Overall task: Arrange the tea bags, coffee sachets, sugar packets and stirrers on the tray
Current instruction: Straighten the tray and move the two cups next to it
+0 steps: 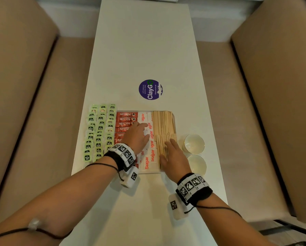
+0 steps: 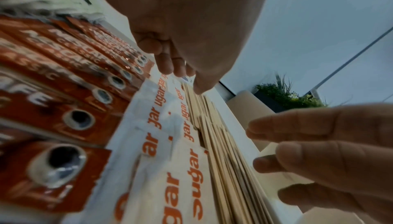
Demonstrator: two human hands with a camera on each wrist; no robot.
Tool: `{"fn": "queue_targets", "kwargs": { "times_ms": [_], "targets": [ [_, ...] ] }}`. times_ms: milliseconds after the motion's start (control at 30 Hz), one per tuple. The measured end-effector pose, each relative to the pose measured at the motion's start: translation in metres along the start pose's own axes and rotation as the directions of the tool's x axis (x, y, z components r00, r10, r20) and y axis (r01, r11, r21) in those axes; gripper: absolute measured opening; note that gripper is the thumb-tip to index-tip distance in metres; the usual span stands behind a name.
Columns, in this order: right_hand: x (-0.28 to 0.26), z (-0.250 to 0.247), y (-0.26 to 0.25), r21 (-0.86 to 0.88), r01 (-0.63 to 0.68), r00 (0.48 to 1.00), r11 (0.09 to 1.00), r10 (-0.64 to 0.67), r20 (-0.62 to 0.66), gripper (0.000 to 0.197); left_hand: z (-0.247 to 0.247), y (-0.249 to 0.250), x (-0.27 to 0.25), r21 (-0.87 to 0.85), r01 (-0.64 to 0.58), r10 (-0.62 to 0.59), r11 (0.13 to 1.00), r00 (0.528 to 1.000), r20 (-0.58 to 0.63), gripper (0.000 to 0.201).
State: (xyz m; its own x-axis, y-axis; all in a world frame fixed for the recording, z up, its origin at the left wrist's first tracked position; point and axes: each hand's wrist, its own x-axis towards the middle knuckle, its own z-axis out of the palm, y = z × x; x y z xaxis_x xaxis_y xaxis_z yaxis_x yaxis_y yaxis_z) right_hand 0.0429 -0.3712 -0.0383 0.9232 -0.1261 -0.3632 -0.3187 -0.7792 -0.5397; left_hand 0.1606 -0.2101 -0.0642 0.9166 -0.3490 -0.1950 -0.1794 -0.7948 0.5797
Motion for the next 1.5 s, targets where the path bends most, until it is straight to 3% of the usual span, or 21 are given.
{"fn": "queue_targets", "kwargs": {
  "times_ms": [200, 400, 533, 833, 1000, 1133, 1333, 1500],
  "targets": [
    [-0.016, 0.019, 0.004, 0.138, -0.104, 0.994, 0.985, 0.106, -0.013, 0.074, -0.023, -0.025, -0.036, -0.062, 0.109, -0.117, 0.992, 0.982, -0.146, 0.041],
    [-0.024, 0.030, 0.007, 0.143, -0.112, 0.990, 0.983, 0.122, -0.064, 0.077, -0.044, -0.059, -0.080, -0.096, 0.278, -0.294, 0.956, 0.919, -0.264, 0.043],
    [-0.024, 0.038, 0.012, 0.145, -0.138, 0.985, 0.980, 0.151, -0.080, 0.076, -0.052, -0.078, -0.105, -0.120, 0.399, -0.417, 0.909, 0.865, -0.279, 0.048],
    [-0.024, 0.045, 0.014, 0.128, -0.174, 0.982, 0.976, 0.181, -0.047, 0.078, -0.053, -0.104, -0.148, -0.303, 0.547, -0.612, 0.781, 0.766, -0.195, 0.075],
    [-0.019, 0.045, 0.012, 0.196, -0.213, 0.972, 0.957, 0.228, -0.053, 0.082, -0.051, -0.110, -0.155, -0.443, 0.540, -0.637, 0.716, 0.765, -0.097, 0.088],
    [-0.015, 0.044, 0.008, 0.133, -0.248, 0.965, 0.960, 0.257, -0.055, 0.076, -0.058, -0.113, -0.152, -0.487, 0.560, -0.658, 0.671, 0.752, -0.042, 0.091],
    [-0.014, 0.043, 0.004, 0.136, -0.287, 0.954, 0.948, 0.296, -0.045, 0.059, -0.065, -0.117, -0.157, -0.486, 0.604, -0.692, 0.631, 0.722, -0.001, 0.082],
    [-0.023, 0.049, 0.002, 0.138, -0.324, 0.945, 0.936, 0.328, -0.002, 0.057, -0.065, -0.132, -0.171, -0.536, 0.558, -0.656, 0.633, 0.755, 0.012, 0.033]
  ]
}}
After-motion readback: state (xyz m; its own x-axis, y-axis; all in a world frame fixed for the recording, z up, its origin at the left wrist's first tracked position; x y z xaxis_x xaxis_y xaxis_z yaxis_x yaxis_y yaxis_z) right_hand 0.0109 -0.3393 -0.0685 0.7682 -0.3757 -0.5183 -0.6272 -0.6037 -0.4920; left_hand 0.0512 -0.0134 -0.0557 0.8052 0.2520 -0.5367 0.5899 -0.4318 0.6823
